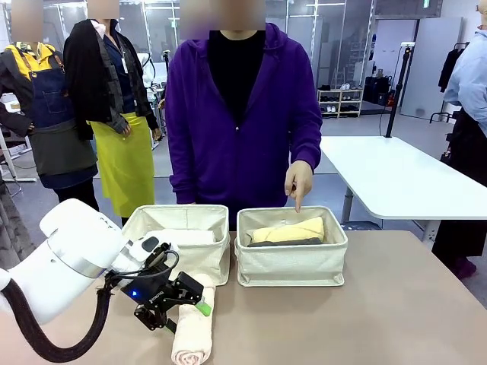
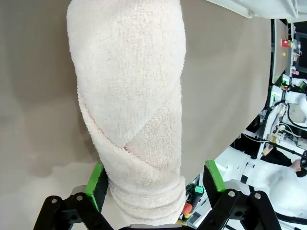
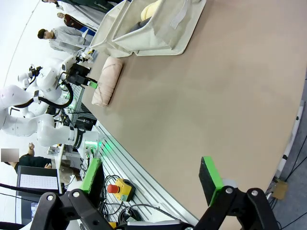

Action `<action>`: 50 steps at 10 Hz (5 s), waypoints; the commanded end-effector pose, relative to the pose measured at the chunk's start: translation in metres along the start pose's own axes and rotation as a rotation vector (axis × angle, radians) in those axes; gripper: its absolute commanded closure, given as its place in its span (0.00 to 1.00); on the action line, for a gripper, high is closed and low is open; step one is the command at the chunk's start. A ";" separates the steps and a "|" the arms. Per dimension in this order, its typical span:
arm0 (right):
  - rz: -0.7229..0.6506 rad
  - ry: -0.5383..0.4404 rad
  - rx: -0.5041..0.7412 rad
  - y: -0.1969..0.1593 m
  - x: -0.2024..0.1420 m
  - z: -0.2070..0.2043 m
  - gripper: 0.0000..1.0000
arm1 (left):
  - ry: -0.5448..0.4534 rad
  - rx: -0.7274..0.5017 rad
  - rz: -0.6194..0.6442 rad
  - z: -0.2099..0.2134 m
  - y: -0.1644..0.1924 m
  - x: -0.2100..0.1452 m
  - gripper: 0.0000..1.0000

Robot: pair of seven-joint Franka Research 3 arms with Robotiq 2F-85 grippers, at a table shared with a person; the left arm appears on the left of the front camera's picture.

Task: Divide the towels into two baskets.
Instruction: Pick up one hotel-folded towel from the bottom of the table and place it in the Fabric basket indicated by the person.

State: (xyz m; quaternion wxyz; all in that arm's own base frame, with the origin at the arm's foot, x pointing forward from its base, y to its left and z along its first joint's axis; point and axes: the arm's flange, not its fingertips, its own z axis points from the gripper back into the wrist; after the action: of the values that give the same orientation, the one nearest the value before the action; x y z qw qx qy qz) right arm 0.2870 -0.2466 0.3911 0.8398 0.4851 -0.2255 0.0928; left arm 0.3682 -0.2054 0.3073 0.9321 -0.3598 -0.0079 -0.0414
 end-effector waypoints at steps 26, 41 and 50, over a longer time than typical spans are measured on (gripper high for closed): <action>0.009 -0.007 0.010 0.003 -0.002 0.001 0.00 | 0.081 0.198 -1.051 0.091 -0.118 -0.046 0.94; 0.009 -0.007 0.010 0.003 -0.002 0.001 0.00 | -0.063 1.186 -1.884 -0.019 -0.279 0.122 0.67; 0.009 -0.007 0.010 0.003 -0.002 0.001 0.00 | -0.054 1.202 -1.799 -0.080 -0.263 0.151 0.67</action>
State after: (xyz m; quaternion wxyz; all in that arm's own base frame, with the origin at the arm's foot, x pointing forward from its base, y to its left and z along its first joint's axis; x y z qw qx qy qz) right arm 0.2869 -0.2465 0.3912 0.8399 0.4851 -0.2250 0.0928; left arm 0.4934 -0.4597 0.4292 0.5871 0.2840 -0.2839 -0.7029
